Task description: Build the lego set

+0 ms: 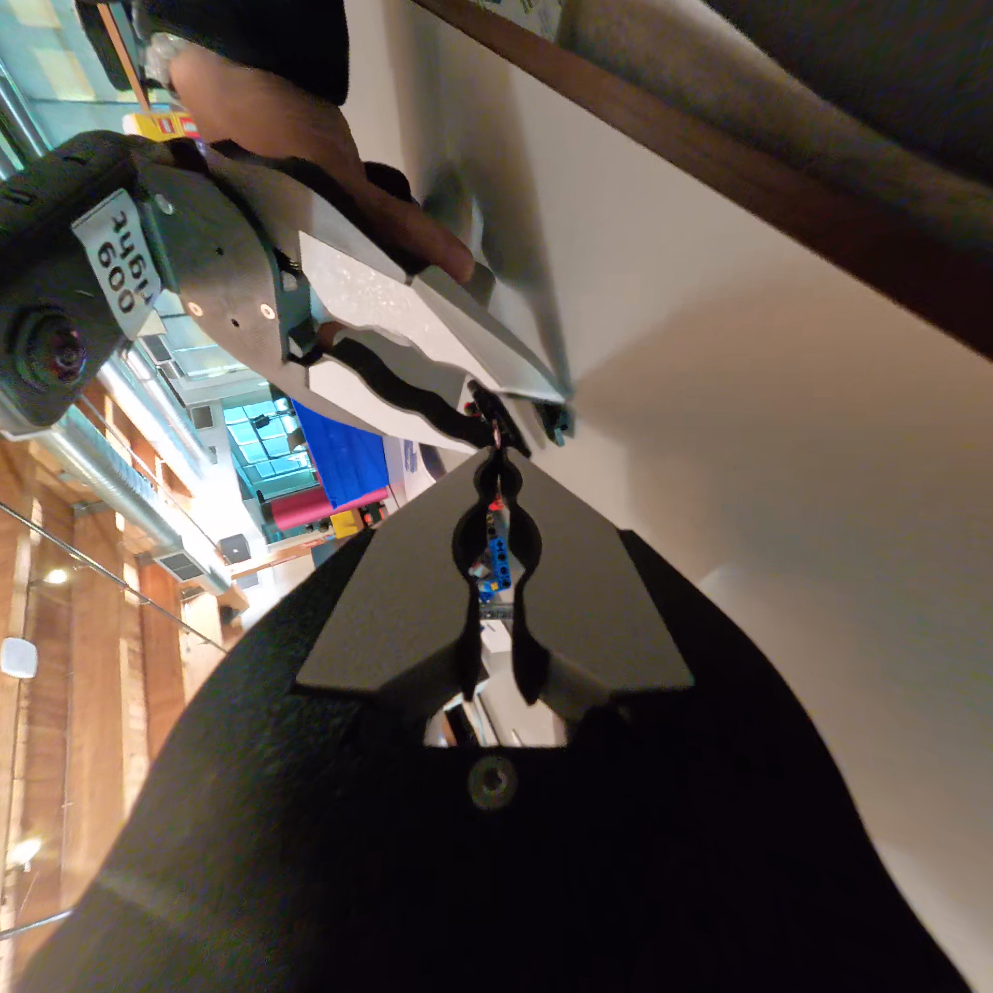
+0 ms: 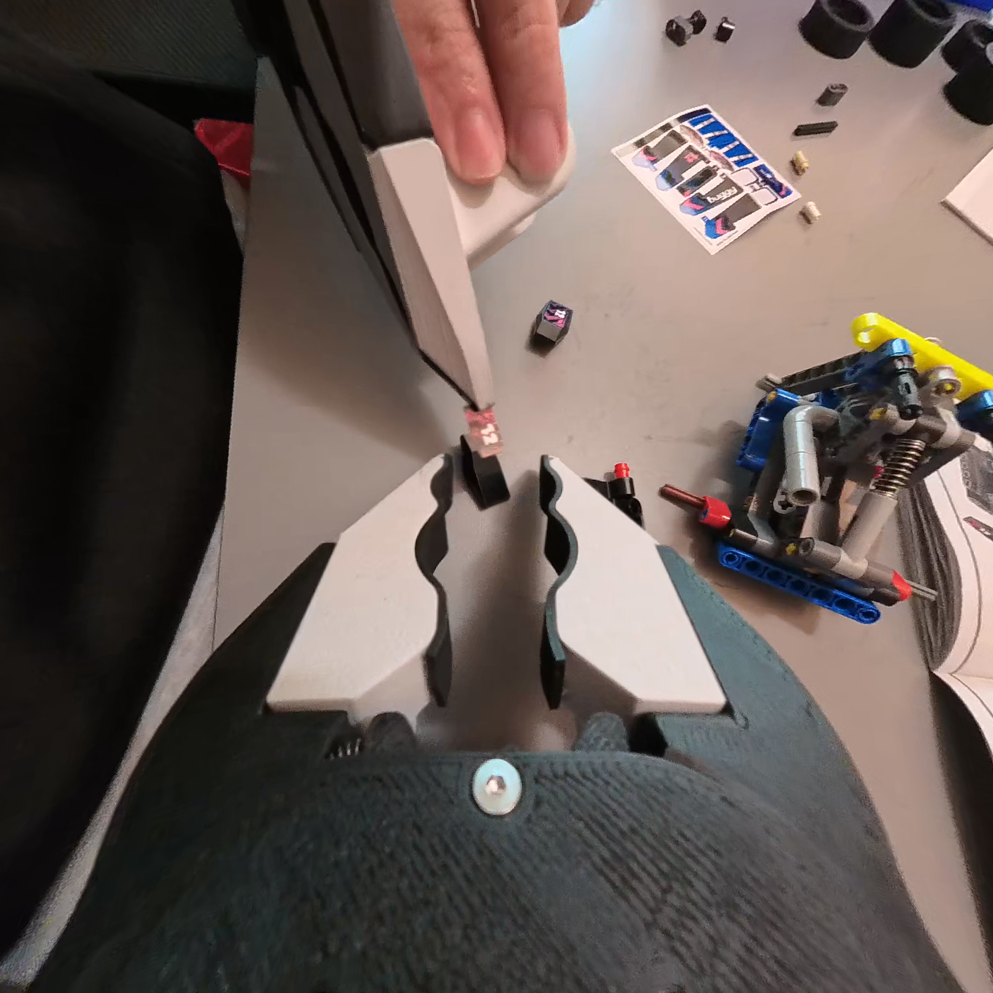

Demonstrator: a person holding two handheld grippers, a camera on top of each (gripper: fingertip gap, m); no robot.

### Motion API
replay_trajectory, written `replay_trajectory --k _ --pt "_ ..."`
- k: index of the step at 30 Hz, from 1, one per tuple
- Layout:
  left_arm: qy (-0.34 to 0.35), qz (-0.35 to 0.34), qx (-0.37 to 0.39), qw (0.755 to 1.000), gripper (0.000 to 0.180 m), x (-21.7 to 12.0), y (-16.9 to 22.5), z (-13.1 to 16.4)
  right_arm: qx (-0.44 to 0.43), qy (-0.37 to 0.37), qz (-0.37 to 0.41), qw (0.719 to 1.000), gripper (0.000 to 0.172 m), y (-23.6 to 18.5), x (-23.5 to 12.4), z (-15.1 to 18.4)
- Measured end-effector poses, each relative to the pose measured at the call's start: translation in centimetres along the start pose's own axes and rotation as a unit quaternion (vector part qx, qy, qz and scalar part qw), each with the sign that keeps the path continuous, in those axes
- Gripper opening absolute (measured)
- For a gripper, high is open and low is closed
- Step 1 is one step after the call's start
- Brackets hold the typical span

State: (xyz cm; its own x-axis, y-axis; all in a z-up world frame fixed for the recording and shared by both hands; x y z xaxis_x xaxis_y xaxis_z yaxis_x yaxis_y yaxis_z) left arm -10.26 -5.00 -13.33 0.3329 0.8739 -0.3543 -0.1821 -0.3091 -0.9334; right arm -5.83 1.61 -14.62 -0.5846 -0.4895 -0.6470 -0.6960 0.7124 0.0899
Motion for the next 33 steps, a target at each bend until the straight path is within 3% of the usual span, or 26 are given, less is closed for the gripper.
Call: replay_trajectory --k 11,18,33 --pt "0.023 -0.020 0.041 0.999 0.000 0.2 -0.3 0.6 0.055 -0.002 -0.059 0.997 0.028 0.1 -0.1 0.3" --pt "0.026 -0.009 -0.011 1.000 0.000 -0.4 -0.2 0.5 0.043 -0.003 -0.056 0.998 0.013 -0.2 0.0 0.3" --pt "0.016 -0.012 -0.049 0.999 0.000 -1.2 -0.2 1.1 -0.049 -0.001 0.033 0.998 0.012 -1.3 0.0 -0.1"
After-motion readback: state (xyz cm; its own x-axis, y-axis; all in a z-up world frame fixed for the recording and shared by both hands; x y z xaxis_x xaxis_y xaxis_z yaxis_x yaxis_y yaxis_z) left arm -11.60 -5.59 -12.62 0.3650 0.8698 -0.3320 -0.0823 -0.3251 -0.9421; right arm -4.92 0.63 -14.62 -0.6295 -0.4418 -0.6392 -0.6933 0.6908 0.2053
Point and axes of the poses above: each gripper's, where its closed fingertips meet, x out along the fingers, z out of its underside, y = z × x across the jaws, the point moved 5 cm from there along -x, back along the fingers, and after that the axes turned 6 degrees about -z, right-handed, at the moved point
